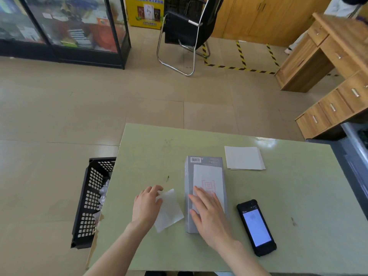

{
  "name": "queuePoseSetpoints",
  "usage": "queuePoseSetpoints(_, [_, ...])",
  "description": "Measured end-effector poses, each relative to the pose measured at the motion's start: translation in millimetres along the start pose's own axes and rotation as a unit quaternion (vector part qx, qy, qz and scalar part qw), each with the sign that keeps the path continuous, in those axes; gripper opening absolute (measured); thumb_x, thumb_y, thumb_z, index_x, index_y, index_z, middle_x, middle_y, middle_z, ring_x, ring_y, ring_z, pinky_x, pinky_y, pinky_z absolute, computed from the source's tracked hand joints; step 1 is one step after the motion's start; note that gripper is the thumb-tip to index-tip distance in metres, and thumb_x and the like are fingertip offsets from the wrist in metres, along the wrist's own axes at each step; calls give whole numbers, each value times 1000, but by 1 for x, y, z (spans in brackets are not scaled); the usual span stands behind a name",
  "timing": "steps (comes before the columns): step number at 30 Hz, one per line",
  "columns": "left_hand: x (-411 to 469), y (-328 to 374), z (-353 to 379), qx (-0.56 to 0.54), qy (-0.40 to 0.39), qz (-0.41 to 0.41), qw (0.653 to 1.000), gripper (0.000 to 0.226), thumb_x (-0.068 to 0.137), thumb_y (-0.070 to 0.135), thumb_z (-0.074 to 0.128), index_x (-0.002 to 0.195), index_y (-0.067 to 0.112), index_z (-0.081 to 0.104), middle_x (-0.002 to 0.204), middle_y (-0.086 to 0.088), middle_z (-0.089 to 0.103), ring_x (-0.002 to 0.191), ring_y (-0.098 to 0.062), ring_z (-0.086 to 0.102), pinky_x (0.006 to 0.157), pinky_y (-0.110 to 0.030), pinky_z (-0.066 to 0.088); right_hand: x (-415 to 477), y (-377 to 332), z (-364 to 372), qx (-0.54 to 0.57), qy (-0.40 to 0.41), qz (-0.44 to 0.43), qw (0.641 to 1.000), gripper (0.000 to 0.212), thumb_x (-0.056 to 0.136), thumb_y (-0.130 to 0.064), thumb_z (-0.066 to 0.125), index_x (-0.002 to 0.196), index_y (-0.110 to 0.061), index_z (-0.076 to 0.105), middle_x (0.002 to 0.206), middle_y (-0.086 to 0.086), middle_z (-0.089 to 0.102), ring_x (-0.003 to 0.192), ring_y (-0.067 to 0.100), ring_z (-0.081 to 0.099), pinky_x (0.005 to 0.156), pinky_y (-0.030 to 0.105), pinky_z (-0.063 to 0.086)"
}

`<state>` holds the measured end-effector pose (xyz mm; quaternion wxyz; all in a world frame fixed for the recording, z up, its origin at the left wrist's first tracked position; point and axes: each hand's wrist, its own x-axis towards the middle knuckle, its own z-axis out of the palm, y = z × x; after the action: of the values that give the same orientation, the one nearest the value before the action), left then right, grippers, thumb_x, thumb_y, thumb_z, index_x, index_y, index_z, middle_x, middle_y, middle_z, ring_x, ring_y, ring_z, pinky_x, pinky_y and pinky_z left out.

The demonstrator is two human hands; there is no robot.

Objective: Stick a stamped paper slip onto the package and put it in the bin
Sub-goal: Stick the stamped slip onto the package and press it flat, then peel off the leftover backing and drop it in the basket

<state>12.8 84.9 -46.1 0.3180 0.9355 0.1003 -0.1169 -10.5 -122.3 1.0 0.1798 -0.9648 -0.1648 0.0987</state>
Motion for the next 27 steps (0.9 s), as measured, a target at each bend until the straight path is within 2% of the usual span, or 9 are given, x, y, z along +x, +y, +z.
queuePoseSetpoints(3, [-8, 5, -11, -57, 14, 22, 998, 28, 83, 9, 63, 109, 20, 64, 101, 1, 65, 91, -20, 63, 74, -33, 50, 3, -6, -7, 33, -6, 13, 999, 46, 99, -35, 36, 143, -23, 35, 157, -6, 20, 144, 8, 14, 121, 31, 1])
queuePoseSetpoints(9, [-32, 26, -41, -89, 42, 113, 989, 28, 77, 4, 67, 100, 20, 67, 94, 8, 64, 88, -7, 64, 75, -31, 53, 23, -26, -30, 118, -26, 14, 993, 51, 95, -44, 46, 142, -28, 35, 150, -10, 34, 139, 9, 26, 116, 27, 21])
queuePoseSetpoints(12, [-45, 42, -55, -108, 56, 148, 982, 28, 76, 4, 68, 97, 22, 68, 90, 11, 64, 83, 0, 63, 76, -25, 52, 30, -39, -41, 124, -45, -21, 991, 47, 92, -44, 50, 136, -29, 43, 142, -9, 45, 132, 10, 37, 111, 27, 29])
queuePoseSetpoints(14, [-52, 50, -64, -123, 70, 155, 978, 27, 75, 4, 69, 94, 23, 68, 85, 13, 65, 78, -1, 63, 74, -23, 51, 30, -45, -49, 134, -29, -38, 990, 34, 92, -38, 54, 125, -28, 54, 127, -8, 58, 118, 11, 49, 100, 24, 38])
queuePoseSetpoints(16, [-57, 57, -72, -142, 96, 146, 974, 25, 73, 5, 70, 91, 22, 69, 82, 14, 66, 76, -2, 63, 70, -18, 50, 27, -49, -56, 153, -2, -42, 987, 22, 92, -33, 56, 111, -25, 62, 110, -8, 66, 102, 10, 57, 84, 19, 40])
queuePoseSetpoints(18, [-59, 63, -80, -177, 114, 121, 970, 26, 72, 3, 70, 88, 23, 69, 82, 16, 68, 79, 2, 62, 68, -11, 46, 24, -52, -64, 174, 33, -36, 984, 16, 91, -25, 58, 104, -21, 67, 100, -5, 70, 92, 11, 61, 77, 17, 40])
queuePoseSetpoints(21, [-60, 69, -90, -250, 104, 61, 961, 25, 73, -1, 66, 78, 24, 68, 75, 14, 69, 70, -4, 62, 65, -21, 52, 20, -55, -77, 213, 85, -25, 973, 16, 89, -12, 59, 99, -19, 70, 95, -6, 72, 87, 9, 63, 79, 19, 46])
queuePoseSetpoints(23, [-60, 70, -95, -315, 86, 27, 945, 28, 74, -8, 62, 70, 20, 66, 71, 5, 68, 62, -14, 61, 56, -27, 55, 15, -55, -85, 229, 101, -20, 968, 24, 87, -5, 57, 98, -21, 71, 94, -10, 70, 87, 4, 61, 79, 17, 47])
queuePoseSetpoints(27, [-60, 77, -97, -375, 52, -25, 925, 32, 77, -10, 55, 67, 18, 67, 71, 0, 70, 55, -8, 60, 48, -17, 46, 7, -52, -95, 244, 123, -51, 961, 33, 81, 9, 55, 90, -16, 74, 89, -11, 67, 83, -3, 58, 76, 9, 42])
